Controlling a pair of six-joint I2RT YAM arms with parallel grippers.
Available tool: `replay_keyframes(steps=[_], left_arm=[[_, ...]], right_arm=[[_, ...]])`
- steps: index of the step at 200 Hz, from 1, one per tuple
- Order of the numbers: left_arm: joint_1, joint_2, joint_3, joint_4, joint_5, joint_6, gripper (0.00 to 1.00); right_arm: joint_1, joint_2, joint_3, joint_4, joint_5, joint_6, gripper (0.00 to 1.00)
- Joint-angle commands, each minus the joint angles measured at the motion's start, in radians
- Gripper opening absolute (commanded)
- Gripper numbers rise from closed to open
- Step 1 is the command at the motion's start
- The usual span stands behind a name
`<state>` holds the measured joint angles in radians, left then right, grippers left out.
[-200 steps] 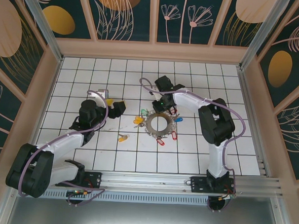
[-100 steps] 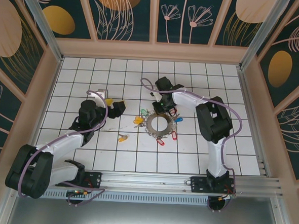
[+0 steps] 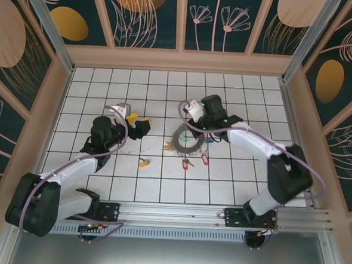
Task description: Put the keys on the keyring
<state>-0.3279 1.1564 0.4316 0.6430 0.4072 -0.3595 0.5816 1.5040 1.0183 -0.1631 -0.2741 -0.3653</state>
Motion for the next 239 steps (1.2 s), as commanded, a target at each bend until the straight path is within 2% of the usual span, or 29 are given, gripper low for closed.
replay_keyframes(steps=[1,20,34,55,92,107,136,175,187,208,239], left_arm=[[-0.008,-0.012,0.067,0.047,0.111,0.078,0.74],[-0.023,-0.003,0.107,0.038,0.275,0.136,0.73],[-0.061,-0.011,0.137,-0.02,0.347,0.251,0.72],[-0.121,-0.046,0.163,-0.117,0.386,0.44,0.72],[-0.132,-0.075,0.16,-0.114,0.393,0.507,0.66],[-0.135,-0.074,0.176,-0.138,0.389,0.524,0.66],[-0.135,-0.059,0.197,-0.156,0.354,0.53,0.68],[-0.152,-0.012,0.191,-0.133,0.359,0.504,0.66],[-0.166,0.0,0.184,-0.136,0.347,0.513,0.65],[-0.183,0.029,0.196,-0.17,0.347,0.537,0.55],[-0.187,0.051,0.196,-0.17,0.341,0.55,0.54]], right_arm=[[-0.015,-0.11,-0.078,0.208,-0.106,-0.181,0.0],[-0.028,-0.153,-0.075,0.123,-0.23,-0.284,0.0],[-0.028,-0.173,-0.078,0.115,-0.282,-0.304,0.0],[-0.028,-0.214,-0.108,0.148,-0.388,-0.331,0.0],[-0.029,-0.266,-0.127,0.167,-0.483,-0.385,0.0],[-0.027,-0.268,-0.113,0.142,-0.462,-0.414,0.0],[0.02,-0.224,-0.029,-0.018,-0.38,-0.505,0.0],[0.067,-0.22,-0.006,-0.033,-0.358,-0.527,0.0],[0.08,-0.219,0.004,-0.039,-0.359,-0.53,0.0],[0.098,-0.214,0.022,-0.056,-0.362,-0.538,0.0],[0.113,-0.211,0.036,-0.056,-0.376,-0.54,0.0]])
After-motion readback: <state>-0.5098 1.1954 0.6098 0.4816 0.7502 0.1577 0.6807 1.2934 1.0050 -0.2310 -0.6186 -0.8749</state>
